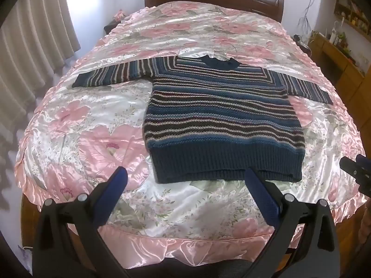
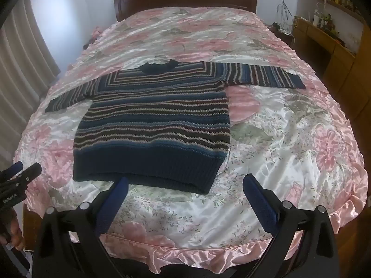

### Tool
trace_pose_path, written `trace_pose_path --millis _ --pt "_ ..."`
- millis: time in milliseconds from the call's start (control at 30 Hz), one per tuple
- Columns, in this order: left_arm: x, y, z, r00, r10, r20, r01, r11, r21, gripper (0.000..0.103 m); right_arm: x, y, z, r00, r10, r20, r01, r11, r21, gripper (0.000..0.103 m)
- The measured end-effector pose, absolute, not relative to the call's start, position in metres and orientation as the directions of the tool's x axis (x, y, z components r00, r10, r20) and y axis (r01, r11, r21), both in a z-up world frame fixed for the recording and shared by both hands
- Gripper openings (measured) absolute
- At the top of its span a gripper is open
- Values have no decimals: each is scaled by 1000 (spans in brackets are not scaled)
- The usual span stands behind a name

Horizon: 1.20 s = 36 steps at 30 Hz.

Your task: Fold small clothes

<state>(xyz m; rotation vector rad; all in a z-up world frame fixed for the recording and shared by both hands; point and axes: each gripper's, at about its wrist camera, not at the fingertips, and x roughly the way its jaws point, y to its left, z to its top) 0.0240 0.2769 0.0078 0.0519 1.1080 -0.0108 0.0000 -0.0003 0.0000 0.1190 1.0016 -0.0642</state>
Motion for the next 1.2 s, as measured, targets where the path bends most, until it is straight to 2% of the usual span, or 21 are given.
trace_pose_path --millis 1200 --pt "25 280 5 440 24 -898 34 998 43 100 2 1 1 548 -5 -836 104 993 62 99"
